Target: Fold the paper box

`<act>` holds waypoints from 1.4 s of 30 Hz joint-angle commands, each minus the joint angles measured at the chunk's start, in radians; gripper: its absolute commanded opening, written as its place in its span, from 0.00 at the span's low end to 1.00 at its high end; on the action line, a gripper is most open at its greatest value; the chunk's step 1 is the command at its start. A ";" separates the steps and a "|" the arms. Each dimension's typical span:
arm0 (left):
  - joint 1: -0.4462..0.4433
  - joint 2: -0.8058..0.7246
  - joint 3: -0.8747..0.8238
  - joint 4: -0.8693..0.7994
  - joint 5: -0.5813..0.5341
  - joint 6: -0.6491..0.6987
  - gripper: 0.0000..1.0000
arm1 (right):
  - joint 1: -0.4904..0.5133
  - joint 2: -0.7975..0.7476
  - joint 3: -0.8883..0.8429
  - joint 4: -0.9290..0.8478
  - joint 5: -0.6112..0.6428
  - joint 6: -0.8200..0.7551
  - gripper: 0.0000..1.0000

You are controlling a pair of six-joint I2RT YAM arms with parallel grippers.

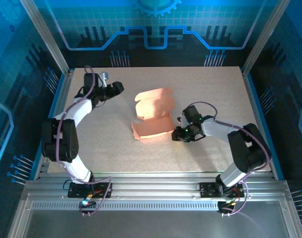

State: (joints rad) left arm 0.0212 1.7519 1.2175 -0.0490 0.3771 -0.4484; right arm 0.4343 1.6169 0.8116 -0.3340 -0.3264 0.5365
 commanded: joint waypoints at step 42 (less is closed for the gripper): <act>-0.223 0.527 0.396 -0.367 0.198 0.129 0.37 | -0.222 0.599 0.798 -0.141 -0.037 -0.061 0.14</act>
State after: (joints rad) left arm -0.1631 2.2425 1.5906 -0.4046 0.5674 -0.3149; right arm 0.1989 2.1864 1.5604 -0.4263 -0.3634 0.4706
